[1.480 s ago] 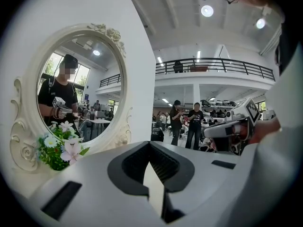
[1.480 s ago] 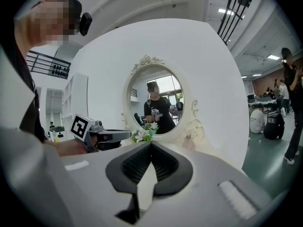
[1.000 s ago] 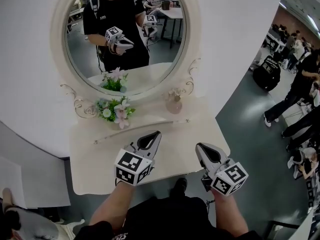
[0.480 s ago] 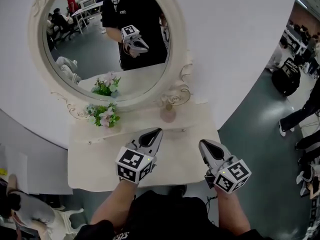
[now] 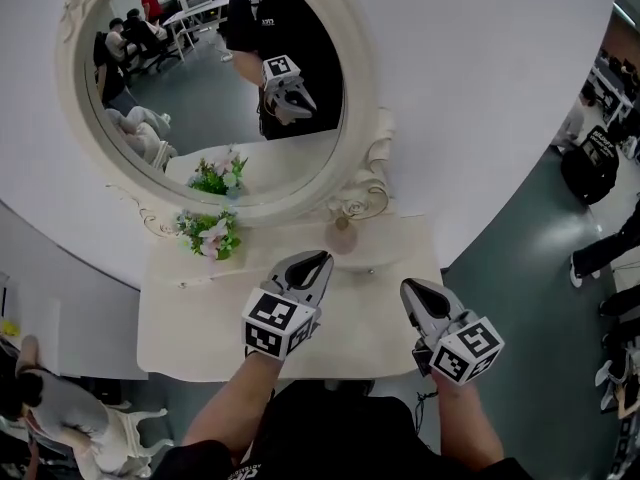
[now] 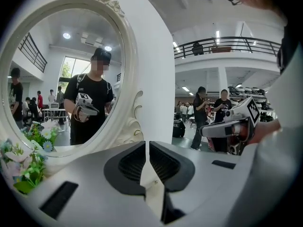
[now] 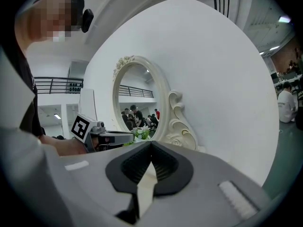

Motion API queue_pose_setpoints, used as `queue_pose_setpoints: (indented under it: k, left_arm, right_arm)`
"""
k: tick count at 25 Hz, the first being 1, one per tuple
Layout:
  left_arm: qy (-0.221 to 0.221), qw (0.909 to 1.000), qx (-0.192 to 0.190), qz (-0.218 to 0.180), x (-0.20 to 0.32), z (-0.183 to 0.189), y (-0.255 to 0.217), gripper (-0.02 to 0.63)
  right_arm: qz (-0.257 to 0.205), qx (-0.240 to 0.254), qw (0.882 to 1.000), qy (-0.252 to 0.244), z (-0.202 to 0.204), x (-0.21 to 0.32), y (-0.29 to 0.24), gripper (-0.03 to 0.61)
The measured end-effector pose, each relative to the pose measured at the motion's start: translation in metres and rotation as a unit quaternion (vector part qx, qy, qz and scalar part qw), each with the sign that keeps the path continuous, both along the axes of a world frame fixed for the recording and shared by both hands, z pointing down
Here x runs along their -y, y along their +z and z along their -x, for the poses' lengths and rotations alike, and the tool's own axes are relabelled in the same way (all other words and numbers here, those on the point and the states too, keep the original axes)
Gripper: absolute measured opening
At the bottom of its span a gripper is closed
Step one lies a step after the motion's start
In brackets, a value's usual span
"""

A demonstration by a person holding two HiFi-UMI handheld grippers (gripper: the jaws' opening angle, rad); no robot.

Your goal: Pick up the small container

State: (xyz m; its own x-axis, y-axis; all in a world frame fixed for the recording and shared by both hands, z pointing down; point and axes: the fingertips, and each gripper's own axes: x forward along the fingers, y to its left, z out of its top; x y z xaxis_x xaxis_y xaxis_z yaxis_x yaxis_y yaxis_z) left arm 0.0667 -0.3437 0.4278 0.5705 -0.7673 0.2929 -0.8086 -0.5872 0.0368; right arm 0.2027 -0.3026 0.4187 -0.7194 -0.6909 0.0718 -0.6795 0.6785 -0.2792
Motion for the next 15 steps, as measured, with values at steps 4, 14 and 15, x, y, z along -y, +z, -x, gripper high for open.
queue_pose_setpoints:
  k: [4, 14, 15]
  left_arm:
    - [0.006, 1.0, 0.003, 0.002, 0.019, 0.0, 0.009, 0.08]
    - [0.031, 0.9995, -0.004, 0.003, 0.068, -0.007, 0.043, 0.155]
    - [0.033, 0.9994, -0.003, 0.004, 0.073, -0.008, 0.048, 0.161]
  right_arm:
    - [0.008, -0.005, 1.0, 0.002, 0.006, 0.011, 0.004, 0.011]
    - [0.028, -0.023, 0.999, 0.018, 0.022, 0.028, 0.015, 0.011]
    - [0.03, -0.025, 0.999, 0.021, 0.022, 0.029, 0.017, 0.011]
